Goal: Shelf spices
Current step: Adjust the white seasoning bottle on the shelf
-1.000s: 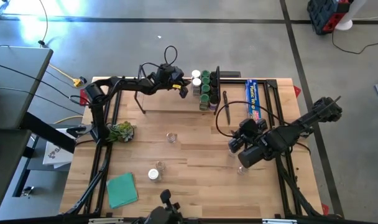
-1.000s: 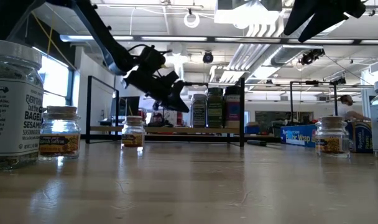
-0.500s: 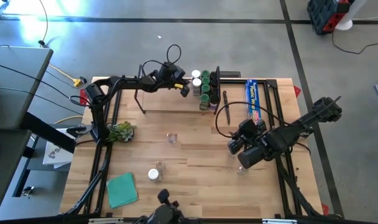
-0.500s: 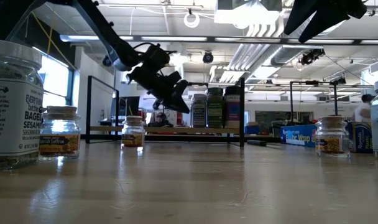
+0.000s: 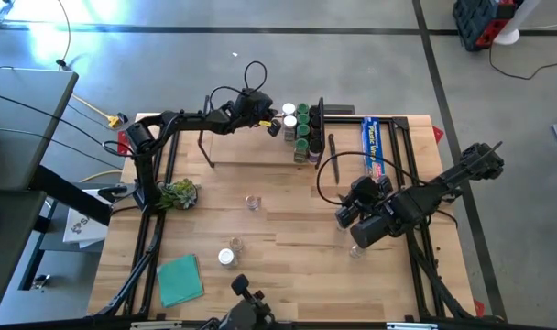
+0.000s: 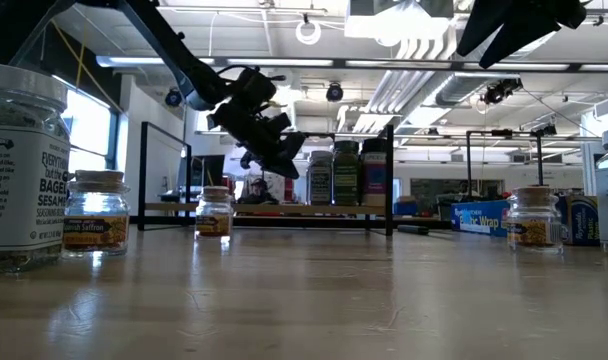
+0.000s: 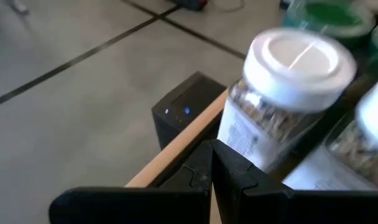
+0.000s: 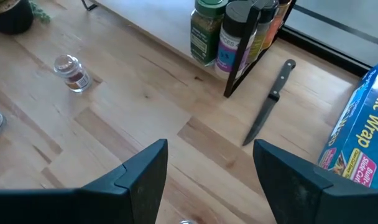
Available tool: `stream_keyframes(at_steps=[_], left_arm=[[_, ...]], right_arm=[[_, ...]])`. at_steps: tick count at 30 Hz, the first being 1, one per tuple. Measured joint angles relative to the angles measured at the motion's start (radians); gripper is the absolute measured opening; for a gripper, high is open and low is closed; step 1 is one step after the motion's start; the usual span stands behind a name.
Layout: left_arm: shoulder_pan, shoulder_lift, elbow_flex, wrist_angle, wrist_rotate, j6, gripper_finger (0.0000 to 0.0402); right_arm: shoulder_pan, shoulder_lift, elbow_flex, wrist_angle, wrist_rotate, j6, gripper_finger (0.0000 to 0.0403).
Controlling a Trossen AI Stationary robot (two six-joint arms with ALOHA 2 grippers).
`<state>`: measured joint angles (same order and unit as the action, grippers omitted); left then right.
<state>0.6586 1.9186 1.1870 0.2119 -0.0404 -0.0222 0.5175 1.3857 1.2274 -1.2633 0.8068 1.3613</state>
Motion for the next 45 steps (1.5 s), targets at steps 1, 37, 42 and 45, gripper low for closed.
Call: stream_keyframes(at_steps=[1,37,42,45], left_arm=[[0.0,0.0,0.0,0.011,0.012,0.0,0.0],[-0.019,0.023,-0.002,0.048,0.06,-0.001,0.0],[-0.024,0.023,-0.002,0.059,0.062,0.016,0.0],[-0.024,0.006,-0.002,0.033,0.061,0.034,0.0]], right_arm=[[0.0,0.0,0.0,0.003,-0.001,0.0,0.0232],[0.0,0.0,0.001,0.05,-0.039,-0.009,0.0232],[0.0,0.0,0.001,0.056,-0.039,-0.009,0.0232],[0.0,0.0,0.001,0.057,-0.032,-0.012,0.0232]])
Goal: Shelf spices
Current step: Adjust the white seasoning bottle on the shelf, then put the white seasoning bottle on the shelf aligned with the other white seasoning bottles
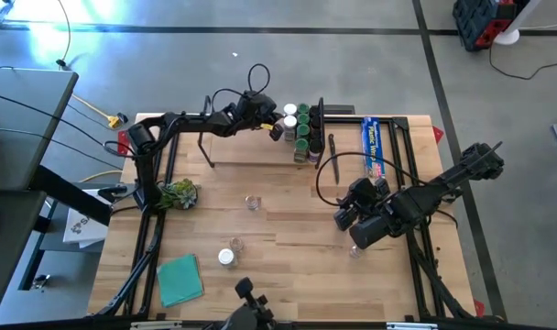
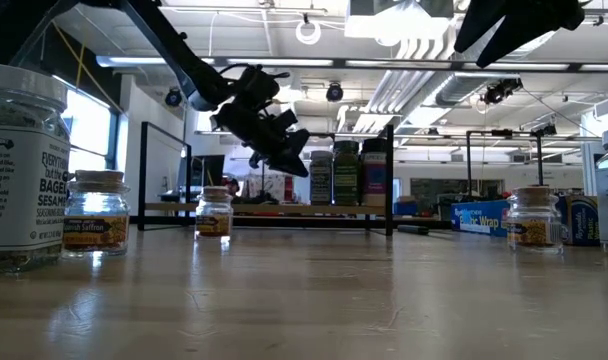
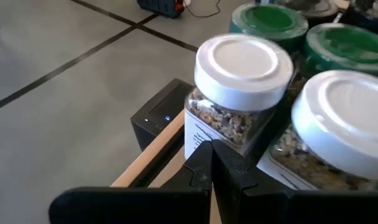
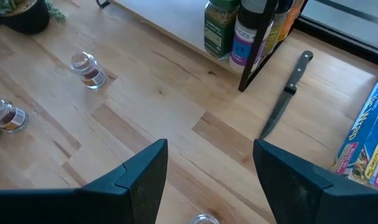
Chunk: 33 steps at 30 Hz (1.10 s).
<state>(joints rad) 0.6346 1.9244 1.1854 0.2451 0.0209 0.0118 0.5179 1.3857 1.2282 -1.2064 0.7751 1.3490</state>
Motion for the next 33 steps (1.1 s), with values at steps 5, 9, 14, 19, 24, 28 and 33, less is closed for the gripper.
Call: stream_keyframes(at_steps=[5,9,14,19,24,28,33], left_arm=[[0.0,-0.084,-0.001,-0.081,-0.009,0.01,0.0],[-0.01,-0.195,-0.001,-0.196,-0.054,0.041,0.0],[-0.063,-0.368,-0.001,-0.392,-0.171,0.084,0.0],[-0.163,-0.538,-0.001,-0.568,-0.217,0.085,0.0],[-0.306,-0.68,-0.021,-0.656,-0.258,0.071,0.0],[-0.423,-0.791,-0.059,-0.722,-0.323,0.036,0.0],[-0.561,-0.928,-0.096,-0.799,-0.376,-0.011,0.0]], right_arm=[[0.0,0.0,0.0,0.002,0.003,-0.022,0.0232],[0.001,0.0,0.0,0.035,0.005,-0.08,0.0232],[0.037,0.0,0.0,0.164,0.015,-0.195,0.0232],[0.078,0.0,0.0,0.379,0.039,-0.258,0.0232],[0.085,0.006,0.001,0.672,0.059,-0.263,0.0232],[0.078,0.037,0.001,0.821,0.114,-0.36,0.0232],[0.043,0.098,0.001,0.847,0.191,-0.389,0.0232]])
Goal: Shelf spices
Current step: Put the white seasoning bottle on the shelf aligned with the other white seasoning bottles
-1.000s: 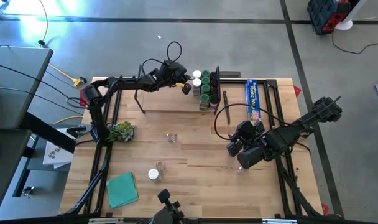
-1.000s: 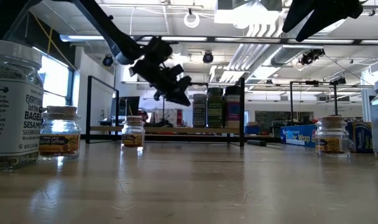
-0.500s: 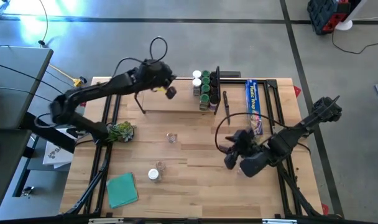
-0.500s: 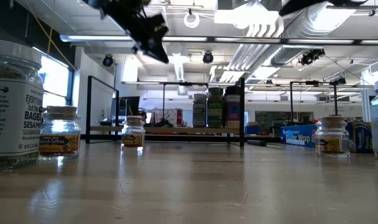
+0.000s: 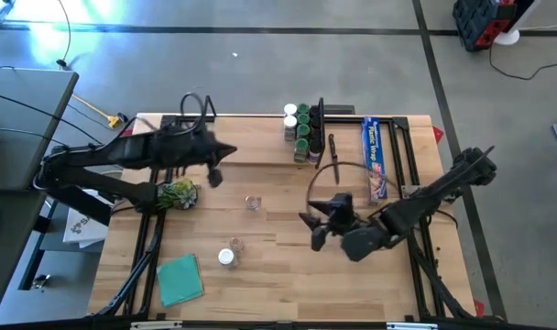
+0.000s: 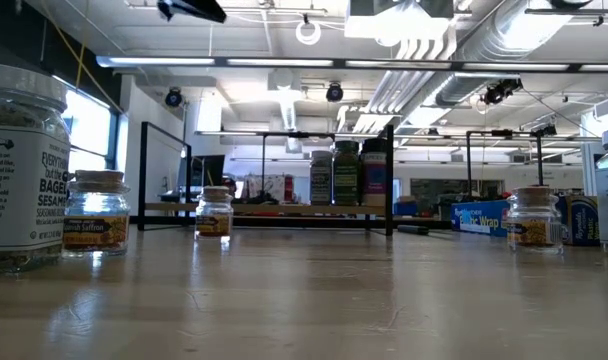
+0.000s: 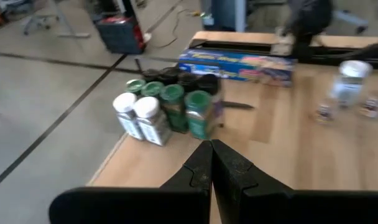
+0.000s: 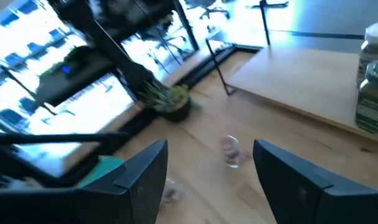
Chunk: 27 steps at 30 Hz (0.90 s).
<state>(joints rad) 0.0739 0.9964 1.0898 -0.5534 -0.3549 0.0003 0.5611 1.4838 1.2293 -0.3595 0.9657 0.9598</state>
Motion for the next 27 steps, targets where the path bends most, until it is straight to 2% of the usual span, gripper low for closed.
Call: stream_keyframes(at_steps=[7,9,11,14,17,20,24,27], left_arm=[[-0.117,-0.129,-0.083,-0.01,0.011,-0.011,0.0],[-0.149,-0.148,-0.107,-0.018,0.031,-0.012,0.0],[-0.189,-0.159,-0.119,-0.033,0.035,-0.012,0.0],[-0.275,-0.16,-0.137,-0.08,0.035,-0.028,0.0],[-0.367,-0.154,-0.166,-0.113,0.026,-0.086,0.0],[-0.445,-0.15,-0.196,-0.134,-0.011,-0.157,0.0],[-0.517,-0.14,-0.248,-0.139,-0.098,-0.207,0.0],[-0.553,-0.136,-0.284,-0.134,-0.147,-0.208,0.0]], right_arm=[[-0.09,0.145,0.0,0.037,0.006,0.004,0.0232],[-0.122,0.2,-0.001,0.111,-0.047,-0.035,0.0232],[-0.155,0.252,-0.001,0.243,-0.161,-0.155,0.0232],[-0.195,0.326,0.023,0.416,-0.443,-0.362,0.0232],[-0.21,0.365,0.094,0.415,-0.677,-0.44,0.0232],[-0.205,0.364,0.216,0.194,-0.745,-0.38,0.0232],[-0.165,0.366,0.418,-0.317,-0.765,-0.267,0.0232],[-0.102,0.363,0.541,-0.681,-0.831,-0.276,0.0232]])
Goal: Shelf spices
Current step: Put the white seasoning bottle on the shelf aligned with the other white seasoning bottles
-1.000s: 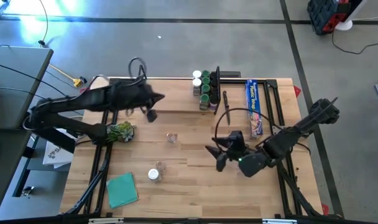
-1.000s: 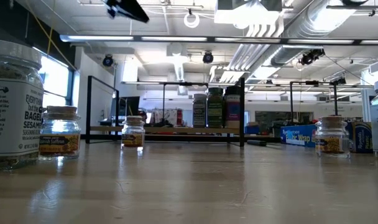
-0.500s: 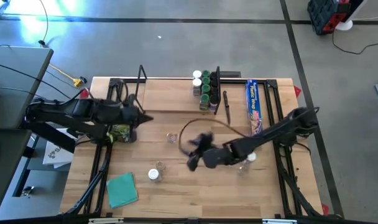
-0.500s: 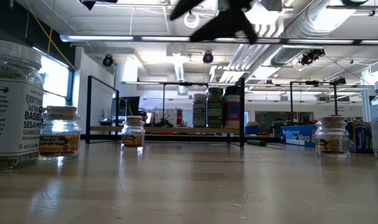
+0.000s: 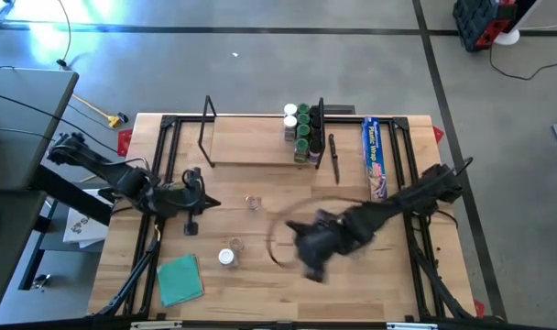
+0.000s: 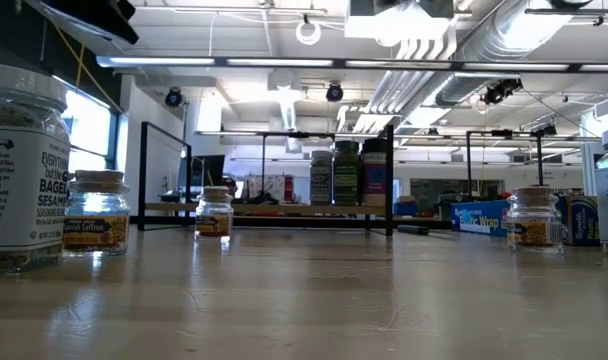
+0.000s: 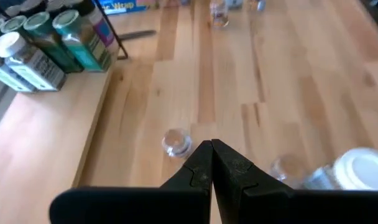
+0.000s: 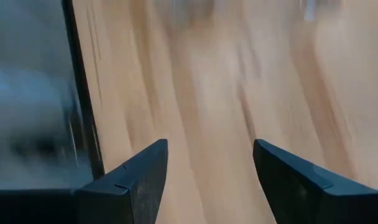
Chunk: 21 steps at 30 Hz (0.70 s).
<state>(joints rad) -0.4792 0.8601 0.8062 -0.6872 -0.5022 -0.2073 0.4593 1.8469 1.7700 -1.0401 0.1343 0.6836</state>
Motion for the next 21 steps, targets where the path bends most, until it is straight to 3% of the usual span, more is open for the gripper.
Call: stream_keyframes(at_steps=[6,11,16,21], left_arm=[[-0.02,-0.001,-0.097,0.206,-0.107,0.007,0.0],[-0.02,-0.001,-0.175,0.454,-0.105,0.076,0.0],[-0.02,-0.001,-0.19,0.457,-0.112,0.088,0.0],[-0.019,-0.003,-0.19,0.46,-0.117,0.105,0.0]], right_arm=[[0.119,-0.001,0.111,-0.56,-0.024,-0.025,0.023],[0.136,-0.022,0.06,-0.419,0.004,-0.124,0.0216],[0.13,-0.036,0.011,-0.532,-0.085,-0.062,0.0205],[0.147,-0.115,-0.127,-0.531,-0.048,-0.082,0.0205]])
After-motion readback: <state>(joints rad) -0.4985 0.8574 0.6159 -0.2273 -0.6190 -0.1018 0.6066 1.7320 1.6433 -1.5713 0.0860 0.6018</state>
